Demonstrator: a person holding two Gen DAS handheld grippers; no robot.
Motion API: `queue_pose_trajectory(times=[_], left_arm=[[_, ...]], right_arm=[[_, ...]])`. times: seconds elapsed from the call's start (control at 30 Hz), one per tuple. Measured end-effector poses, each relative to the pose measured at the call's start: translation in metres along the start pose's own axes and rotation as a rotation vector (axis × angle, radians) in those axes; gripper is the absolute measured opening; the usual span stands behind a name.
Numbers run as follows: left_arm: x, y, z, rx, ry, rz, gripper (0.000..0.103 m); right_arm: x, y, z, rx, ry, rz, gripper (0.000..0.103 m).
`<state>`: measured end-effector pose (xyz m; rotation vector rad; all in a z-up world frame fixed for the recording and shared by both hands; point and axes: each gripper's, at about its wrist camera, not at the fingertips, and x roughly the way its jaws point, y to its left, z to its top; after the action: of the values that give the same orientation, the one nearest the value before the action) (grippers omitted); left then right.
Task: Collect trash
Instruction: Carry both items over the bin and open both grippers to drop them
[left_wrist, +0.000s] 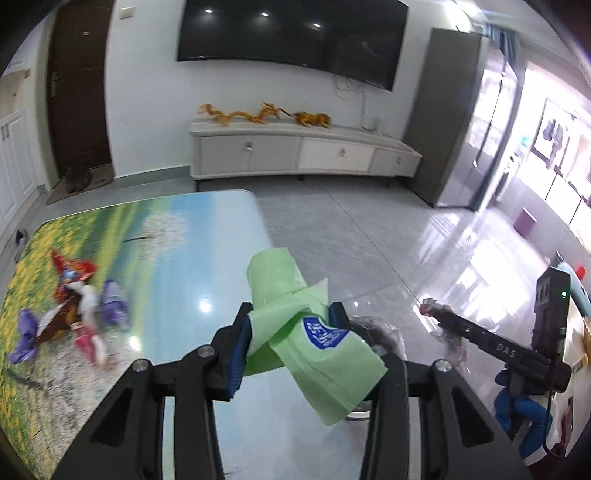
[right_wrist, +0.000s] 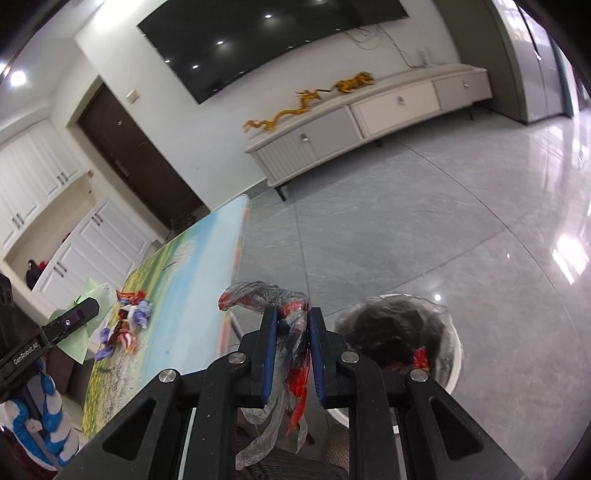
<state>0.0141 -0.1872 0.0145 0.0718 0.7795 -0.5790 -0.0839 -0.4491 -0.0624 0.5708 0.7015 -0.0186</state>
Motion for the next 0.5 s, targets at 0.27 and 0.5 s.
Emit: queue_pose_trajectory(times=[0.27, 0.5], left_arm=[[0.069, -0.066, -0.001, 0.092, 0.117, -0.066, 0.041], [0.126, -0.098, -0.005, 0.102, 0.214, -0.112, 0.043]], right_arm=[[0.023, -0.053, -0.003, 0.085, 0.056, -0.049, 0.019], [0.05, -0.09, -0.009, 0.159, 0.105, -0.097, 0.029]])
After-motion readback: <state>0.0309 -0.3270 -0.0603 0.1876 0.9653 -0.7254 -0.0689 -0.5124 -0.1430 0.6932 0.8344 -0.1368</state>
